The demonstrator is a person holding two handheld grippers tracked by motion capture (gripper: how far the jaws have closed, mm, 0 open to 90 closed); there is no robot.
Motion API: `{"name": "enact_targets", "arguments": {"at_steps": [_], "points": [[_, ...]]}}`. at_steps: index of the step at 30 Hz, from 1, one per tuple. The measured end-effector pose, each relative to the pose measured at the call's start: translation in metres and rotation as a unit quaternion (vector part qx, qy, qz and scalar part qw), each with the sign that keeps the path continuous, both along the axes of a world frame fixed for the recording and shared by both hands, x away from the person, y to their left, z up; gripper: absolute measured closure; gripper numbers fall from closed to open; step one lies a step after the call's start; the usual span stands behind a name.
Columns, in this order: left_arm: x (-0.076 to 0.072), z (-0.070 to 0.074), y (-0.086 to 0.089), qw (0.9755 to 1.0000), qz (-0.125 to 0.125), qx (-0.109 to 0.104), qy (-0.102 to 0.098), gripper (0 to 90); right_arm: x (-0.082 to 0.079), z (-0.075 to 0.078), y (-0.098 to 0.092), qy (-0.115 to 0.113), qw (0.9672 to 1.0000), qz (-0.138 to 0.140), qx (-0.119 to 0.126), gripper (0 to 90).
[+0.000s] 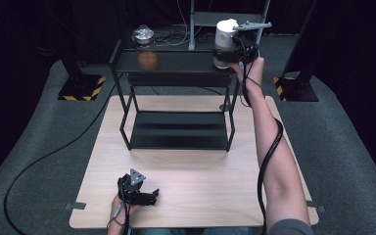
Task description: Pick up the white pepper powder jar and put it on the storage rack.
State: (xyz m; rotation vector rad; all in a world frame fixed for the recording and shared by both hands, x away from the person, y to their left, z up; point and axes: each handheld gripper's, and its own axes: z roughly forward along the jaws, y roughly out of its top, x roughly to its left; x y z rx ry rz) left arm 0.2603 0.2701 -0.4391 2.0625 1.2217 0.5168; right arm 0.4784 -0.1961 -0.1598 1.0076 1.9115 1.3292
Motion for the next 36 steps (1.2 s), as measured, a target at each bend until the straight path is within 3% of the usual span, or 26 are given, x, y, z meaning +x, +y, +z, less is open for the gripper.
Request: {"name": "enact_targets", "arguments": {"at_steps": [18, 30, 32, 36], "points": [[0.000, 0.000, 0.000, 1.0000, 0.000, 0.000, 0.000, 0.3, 0.011, 0.007, 0.001, 0.026, 0.9996, -0.009, 0.000, 29.8], [0.000, 0.000, 0.000, 1.0000, 0.000, 0.000, 0.000, 0.3, 0.009, 0.000, -0.002, 0.015, 0.9998, -0.007, 0.009, 29.5], [0.000, 0.000, 0.000, 1.0000, 0.000, 0.000, 0.000, 0.3, 0.009, -0.001, -0.002, 0.014, 0.9998, -0.007, 0.011, 28.6], [0.000, 0.000, 0.000, 1.0000, 0.000, 0.000, 0.000, 0.3, 0.003, -0.005, -0.005, 0.003, 0.9997, -0.012, 0.022, 16.2]]}}
